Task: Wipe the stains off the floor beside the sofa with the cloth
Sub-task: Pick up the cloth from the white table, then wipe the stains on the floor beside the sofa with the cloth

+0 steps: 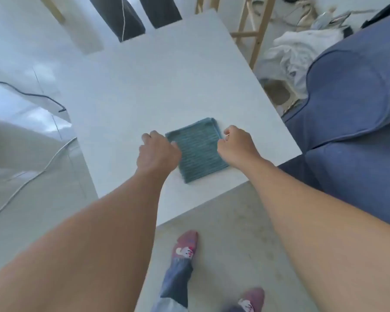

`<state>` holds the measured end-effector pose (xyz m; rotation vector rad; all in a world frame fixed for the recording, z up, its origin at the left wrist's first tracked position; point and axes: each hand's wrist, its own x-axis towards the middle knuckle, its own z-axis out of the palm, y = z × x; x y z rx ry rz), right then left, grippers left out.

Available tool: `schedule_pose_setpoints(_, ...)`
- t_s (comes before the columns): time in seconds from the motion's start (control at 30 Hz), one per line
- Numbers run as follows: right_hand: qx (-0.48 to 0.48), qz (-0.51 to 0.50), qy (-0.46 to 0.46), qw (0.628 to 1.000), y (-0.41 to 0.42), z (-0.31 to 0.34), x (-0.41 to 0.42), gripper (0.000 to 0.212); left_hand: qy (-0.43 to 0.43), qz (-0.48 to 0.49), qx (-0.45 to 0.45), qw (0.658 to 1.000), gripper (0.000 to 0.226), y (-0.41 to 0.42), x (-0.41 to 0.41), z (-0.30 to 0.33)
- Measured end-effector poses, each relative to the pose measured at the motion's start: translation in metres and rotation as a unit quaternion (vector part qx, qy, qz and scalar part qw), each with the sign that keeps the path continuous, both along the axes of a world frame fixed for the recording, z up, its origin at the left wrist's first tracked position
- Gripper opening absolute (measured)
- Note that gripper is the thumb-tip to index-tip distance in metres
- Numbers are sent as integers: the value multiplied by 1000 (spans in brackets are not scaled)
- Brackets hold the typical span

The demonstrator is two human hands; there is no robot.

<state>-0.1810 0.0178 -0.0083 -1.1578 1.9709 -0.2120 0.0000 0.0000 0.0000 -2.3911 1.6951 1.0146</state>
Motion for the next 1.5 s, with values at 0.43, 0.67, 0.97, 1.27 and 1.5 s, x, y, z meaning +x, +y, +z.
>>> schedule_pose_setpoints(0.43, -106, -62, 6, 992, -30, -39, 11, 12, 138, 59, -84, 985, 17, -14, -21, -41)
schedule_pose_setpoints(0.67, -142, -200, -75, 967, 26, -35, -73, 36, 243, -86, -105, 960, 36, -3, -100, -31)
schedule_pose_setpoints(0.97, -210, -289, -68, 932, 195, -52, -213, 34, 276, -332, -89, 898, 58, 113, -264, -56)
schedule_pose_setpoints(1.27, -57, -343, -37, 937, 424, -171, -270, 50, 221, -505, 104, 828, 91, 298, -341, -180)
schedule_pose_setpoints(1.5, -22, -470, 4, 883, 560, -337, -241, 43, 197, -636, 183, 724, 90, 413, -368, -349)
